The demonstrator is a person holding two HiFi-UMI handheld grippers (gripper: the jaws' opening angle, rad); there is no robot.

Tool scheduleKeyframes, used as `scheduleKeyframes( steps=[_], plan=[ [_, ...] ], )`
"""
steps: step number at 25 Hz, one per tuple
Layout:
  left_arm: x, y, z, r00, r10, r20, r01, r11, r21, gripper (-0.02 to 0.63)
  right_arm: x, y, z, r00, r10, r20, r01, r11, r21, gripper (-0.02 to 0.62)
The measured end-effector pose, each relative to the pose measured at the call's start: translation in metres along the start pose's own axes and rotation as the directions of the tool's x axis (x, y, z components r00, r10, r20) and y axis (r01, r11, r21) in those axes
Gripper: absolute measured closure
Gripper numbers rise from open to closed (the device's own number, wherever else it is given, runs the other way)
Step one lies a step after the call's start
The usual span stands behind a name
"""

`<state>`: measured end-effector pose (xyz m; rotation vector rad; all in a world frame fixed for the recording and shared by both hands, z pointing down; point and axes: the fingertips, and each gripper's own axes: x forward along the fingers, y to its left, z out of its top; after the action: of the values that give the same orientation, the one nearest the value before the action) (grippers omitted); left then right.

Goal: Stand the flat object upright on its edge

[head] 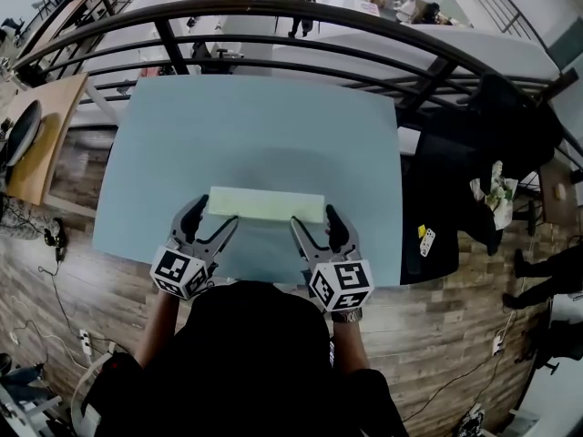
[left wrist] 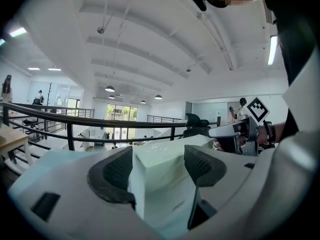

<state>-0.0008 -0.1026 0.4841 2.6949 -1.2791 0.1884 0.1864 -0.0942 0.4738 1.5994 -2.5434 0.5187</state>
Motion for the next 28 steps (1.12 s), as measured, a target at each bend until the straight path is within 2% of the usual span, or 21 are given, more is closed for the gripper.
scheduleKeyframes(
  steps=[6, 12, 16, 22, 28],
  plan=[
    [-0.003, 0.006, 0.006, 1.0, 0.017, 0.009, -0.017, 1.0, 0.002, 0.279, -0.003, -0.003, 0.008, 1.0, -0.002, 0.024, 0.002, 1.0, -0.013, 0.259],
    [-0.007, 0.014, 0.028, 0.997, 0.053, 0.054, -0.053, 0.999, 0.0, 0.279, -0.014, 0.003, 0.043, 0.989, 0.001, 0.145, 0.005, 0.999, -0.043, 0.259],
    [-0.009, 0.016, 0.047, 0.992, 0.066, 0.11, -0.064, 0.998, -0.022, 0.282, -0.017, 0.012, 0.06, 0.983, 0.003, 0.182, 0.007, 0.998, -0.056, 0.261],
    [-0.009, 0.012, 0.058, 0.99, 0.047, 0.131, -0.045, 0.999, -0.021, 0.378, -0.012, 0.023, 0.062, 0.983, 0.022, 0.184, -0.013, 0.999, -0.05, 0.275],
    [-0.004, 0.012, 0.063, 0.987, 0.069, 0.144, -0.064, 0.997, -0.038, 0.521, -0.004, 0.031, 0.056, 0.985, 0.04, 0.169, -0.033, 0.999, -0.042, 0.37]
  ],
)
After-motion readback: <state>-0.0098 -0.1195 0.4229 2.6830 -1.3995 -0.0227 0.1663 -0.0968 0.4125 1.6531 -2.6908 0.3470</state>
